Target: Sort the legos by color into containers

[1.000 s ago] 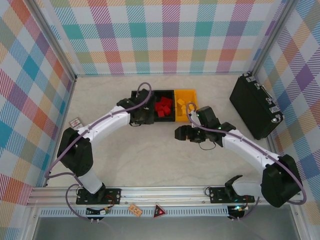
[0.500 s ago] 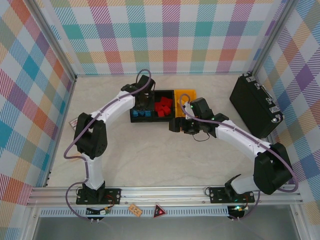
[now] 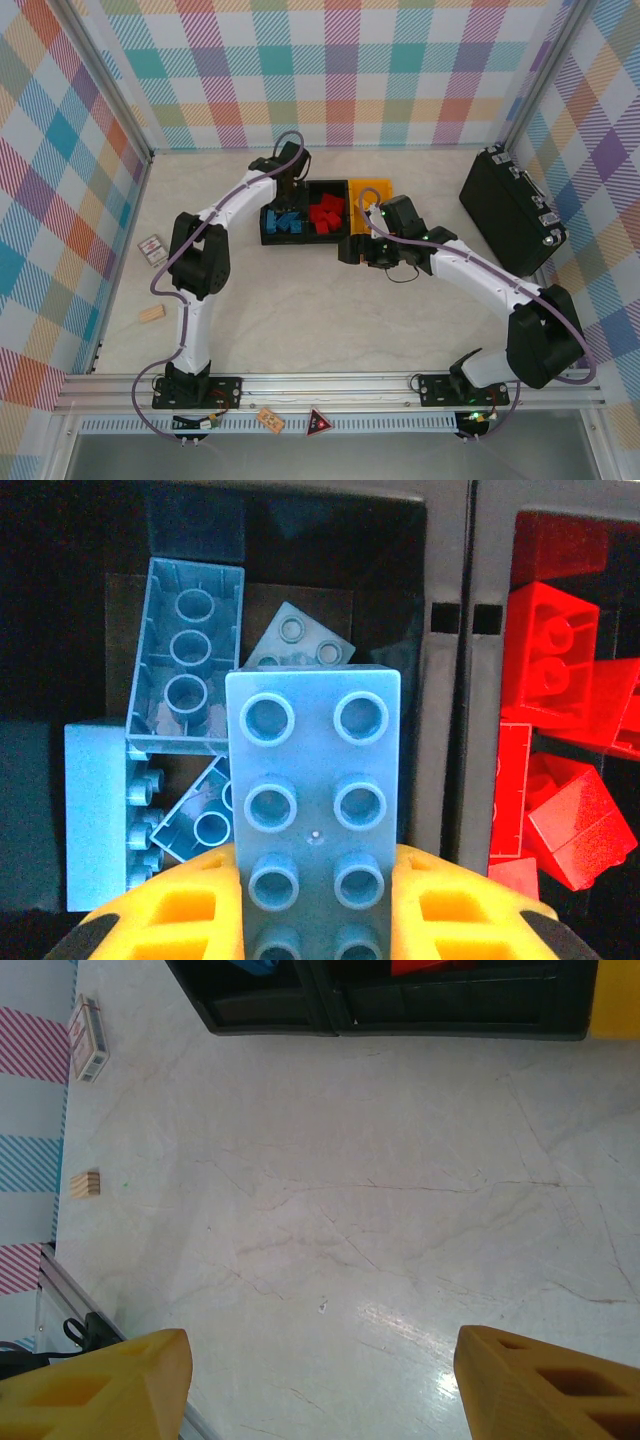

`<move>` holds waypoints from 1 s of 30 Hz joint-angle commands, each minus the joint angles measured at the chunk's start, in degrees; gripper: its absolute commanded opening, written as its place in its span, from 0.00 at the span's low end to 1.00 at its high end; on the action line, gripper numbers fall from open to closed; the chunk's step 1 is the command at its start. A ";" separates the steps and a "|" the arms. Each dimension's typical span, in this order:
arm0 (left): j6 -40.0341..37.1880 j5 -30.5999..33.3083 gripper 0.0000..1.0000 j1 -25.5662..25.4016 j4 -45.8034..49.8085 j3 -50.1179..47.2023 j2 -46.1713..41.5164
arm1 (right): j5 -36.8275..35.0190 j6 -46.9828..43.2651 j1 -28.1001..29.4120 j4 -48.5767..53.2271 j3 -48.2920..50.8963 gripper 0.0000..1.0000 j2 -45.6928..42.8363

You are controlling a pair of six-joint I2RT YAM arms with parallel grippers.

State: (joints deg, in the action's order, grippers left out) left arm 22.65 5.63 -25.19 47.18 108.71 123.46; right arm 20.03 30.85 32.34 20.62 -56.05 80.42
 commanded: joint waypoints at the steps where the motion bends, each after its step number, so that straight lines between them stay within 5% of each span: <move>1: -0.86 0.36 0.27 0.84 2.13 1.94 1.30 | 0.00 -0.60 0.27 0.28 -1.16 0.70 0.61; 8: -0.77 -0.61 0.55 0.84 2.04 2.00 0.67 | -0.26 -0.63 0.27 0.57 -1.16 0.70 0.30; 25: 1.04 -2.42 0.63 0.20 -6.34 -19.26 -22.05 | -8.00 -4.18 0.27 7.12 -4.42 0.72 -1.92; 30: 1.94 -0.83 0.73 0.22 -10.95 -30.10 -32.72 | -15.02 -6.62 0.27 9.58 -5.99 0.83 -2.27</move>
State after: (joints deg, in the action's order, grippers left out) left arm 23.44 4.01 -24.99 39.44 83.22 95.70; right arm 10.37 27.11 32.34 27.20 -60.16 79.88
